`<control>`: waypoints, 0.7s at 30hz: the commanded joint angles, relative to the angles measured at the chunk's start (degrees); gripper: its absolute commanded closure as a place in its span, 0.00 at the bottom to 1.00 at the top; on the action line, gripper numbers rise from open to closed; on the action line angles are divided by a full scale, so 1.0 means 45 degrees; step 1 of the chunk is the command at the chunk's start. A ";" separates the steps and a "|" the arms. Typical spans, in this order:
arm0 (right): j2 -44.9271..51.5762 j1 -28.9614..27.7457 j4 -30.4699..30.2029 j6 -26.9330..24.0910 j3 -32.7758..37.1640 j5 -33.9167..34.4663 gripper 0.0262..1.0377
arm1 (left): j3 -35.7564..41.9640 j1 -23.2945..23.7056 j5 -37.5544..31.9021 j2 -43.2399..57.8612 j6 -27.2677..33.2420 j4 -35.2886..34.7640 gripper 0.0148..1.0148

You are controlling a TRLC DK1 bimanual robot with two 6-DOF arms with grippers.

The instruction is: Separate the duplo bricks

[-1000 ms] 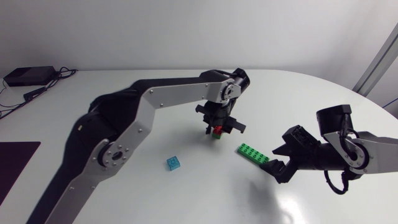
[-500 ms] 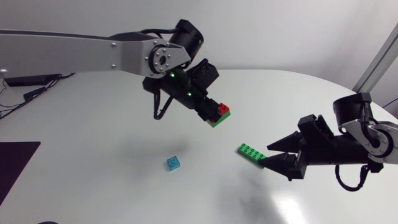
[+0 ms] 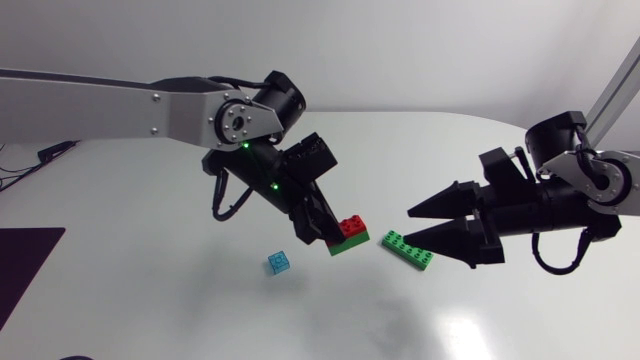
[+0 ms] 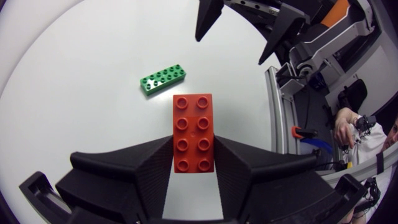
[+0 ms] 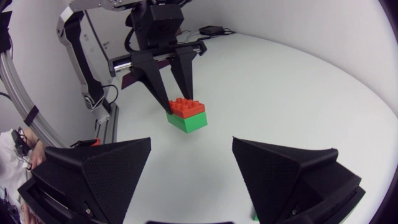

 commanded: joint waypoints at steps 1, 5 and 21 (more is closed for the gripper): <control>0.0247 0.0336 -0.0728 -0.0994 0.0271 -0.0439 0.10 | -0.0027 -0.0102 0.0631 -0.0590 0.0778 -0.0614 0.81; 0.0403 0.0707 -0.2056 -0.2303 0.0544 -0.0830 0.10 | 0.0324 -0.0044 0.1509 -0.0609 0.1305 -0.1630 0.81; 0.0793 0.2328 -0.2447 -0.2049 0.0994 -0.0869 0.13 | 0.0500 -0.0376 0.2623 -0.0824 0.2145 -0.3016 0.81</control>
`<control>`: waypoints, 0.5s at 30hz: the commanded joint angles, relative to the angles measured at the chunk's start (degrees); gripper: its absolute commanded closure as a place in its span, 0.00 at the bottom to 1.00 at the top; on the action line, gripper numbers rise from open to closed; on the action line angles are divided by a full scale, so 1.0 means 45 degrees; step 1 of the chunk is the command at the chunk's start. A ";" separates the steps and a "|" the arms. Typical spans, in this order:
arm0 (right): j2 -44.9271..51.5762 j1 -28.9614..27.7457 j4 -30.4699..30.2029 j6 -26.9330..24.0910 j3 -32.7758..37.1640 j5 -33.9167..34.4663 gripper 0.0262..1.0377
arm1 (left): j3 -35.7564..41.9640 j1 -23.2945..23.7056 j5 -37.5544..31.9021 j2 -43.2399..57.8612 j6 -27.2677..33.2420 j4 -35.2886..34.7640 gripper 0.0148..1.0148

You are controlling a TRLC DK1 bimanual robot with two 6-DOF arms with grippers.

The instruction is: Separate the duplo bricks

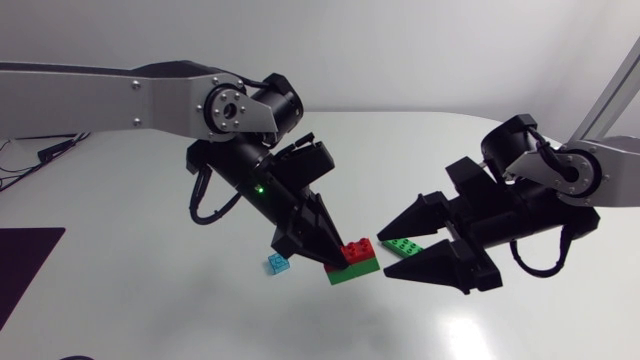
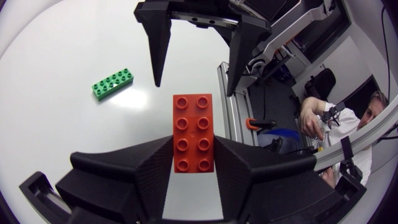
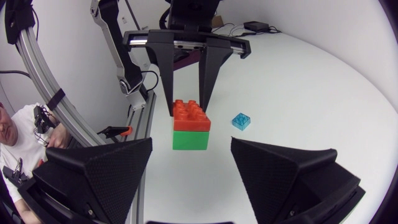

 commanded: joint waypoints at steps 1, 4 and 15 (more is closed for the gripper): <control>0.0303 0.0230 -0.0174 0.0049 0.0275 -0.0179 0.14 | 0.0301 -0.0138 0.0257 -0.0387 0.0363 -0.0209 0.81; 0.0401 0.0465 -0.0174 0.0127 0.0255 -0.0179 0.22 | 0.0399 -0.0118 0.0336 -0.0387 0.0382 -0.0209 0.81; 0.0459 0.1031 -0.0213 0.0303 0.0216 -0.0218 0.47 | 0.0535 -0.0275 0.0492 -0.0290 0.0421 -0.0209 0.81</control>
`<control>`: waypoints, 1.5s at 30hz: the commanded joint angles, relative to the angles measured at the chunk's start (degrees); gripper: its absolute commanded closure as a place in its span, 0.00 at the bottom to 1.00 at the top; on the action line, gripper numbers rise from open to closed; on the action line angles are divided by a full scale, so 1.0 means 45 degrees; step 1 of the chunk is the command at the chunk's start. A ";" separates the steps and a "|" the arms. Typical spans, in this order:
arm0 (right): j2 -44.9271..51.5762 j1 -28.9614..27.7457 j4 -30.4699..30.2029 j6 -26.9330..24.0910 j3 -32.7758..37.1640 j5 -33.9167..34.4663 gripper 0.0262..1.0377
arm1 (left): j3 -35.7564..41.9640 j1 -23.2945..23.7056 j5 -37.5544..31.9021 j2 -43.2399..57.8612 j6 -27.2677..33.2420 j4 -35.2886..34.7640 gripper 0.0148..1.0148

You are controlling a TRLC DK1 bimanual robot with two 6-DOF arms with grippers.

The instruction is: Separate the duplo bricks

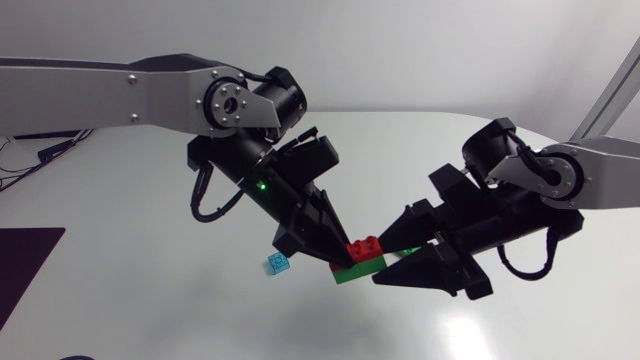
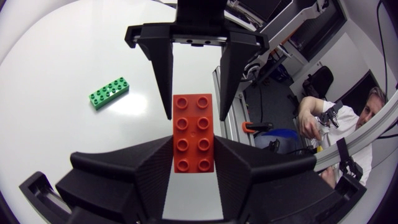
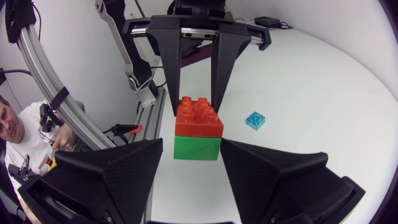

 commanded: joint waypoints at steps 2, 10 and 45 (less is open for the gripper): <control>0.0163 0.0123 -0.0169 0.0119 0.0197 -0.0233 0.51 | 0.0234 -0.0124 0.0210 -0.0222 0.0349 -0.0175 0.81; 0.0143 0.0259 -0.0169 0.0021 0.0099 -0.0292 0.79 | 0.0078 -0.0163 0.0230 -0.0241 0.0427 -0.0195 0.81; 0.3151 0.0865 0.8698 0.4611 -0.0877 0.7990 0.80 | -0.0430 0.1458 0.0562 -0.1237 0.1052 -0.1113 0.81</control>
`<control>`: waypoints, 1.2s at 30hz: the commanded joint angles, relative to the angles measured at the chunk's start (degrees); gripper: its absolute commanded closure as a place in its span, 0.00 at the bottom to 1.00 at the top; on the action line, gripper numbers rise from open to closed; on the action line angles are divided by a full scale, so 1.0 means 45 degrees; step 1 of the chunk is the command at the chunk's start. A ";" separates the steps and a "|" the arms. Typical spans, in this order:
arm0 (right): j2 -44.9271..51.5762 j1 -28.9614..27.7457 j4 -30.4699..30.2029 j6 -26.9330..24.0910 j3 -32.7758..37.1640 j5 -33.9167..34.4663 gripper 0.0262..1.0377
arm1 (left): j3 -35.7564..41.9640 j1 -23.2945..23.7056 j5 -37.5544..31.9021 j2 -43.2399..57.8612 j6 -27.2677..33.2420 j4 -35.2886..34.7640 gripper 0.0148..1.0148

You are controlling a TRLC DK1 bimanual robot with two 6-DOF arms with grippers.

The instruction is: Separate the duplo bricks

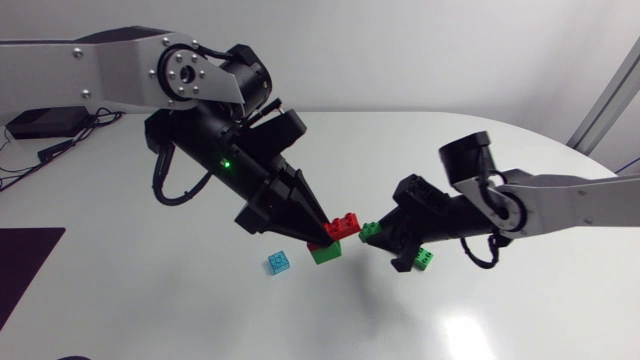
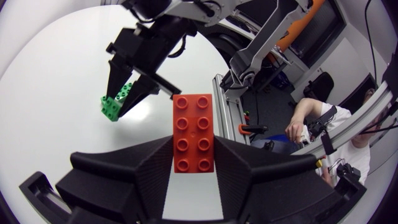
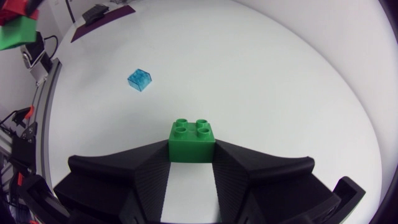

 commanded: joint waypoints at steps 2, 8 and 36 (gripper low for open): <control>0.1552 0.0721 0.0578 0.0931 0.0835 0.0740 0.80 | -0.0879 0.0278 -0.0051 -0.0583 0.0051 0.0268 0.81; 0.3017 0.1796 0.1184 0.1751 0.1694 0.1639 0.79 | -0.1582 0.0532 -0.0207 -0.1032 -0.0047 0.0561 0.81; 0.3486 0.2460 0.1164 0.1517 -0.0239 0.2459 0.13 | -0.2402 0.0317 -0.0480 -0.1286 -0.0359 0.1381 0.81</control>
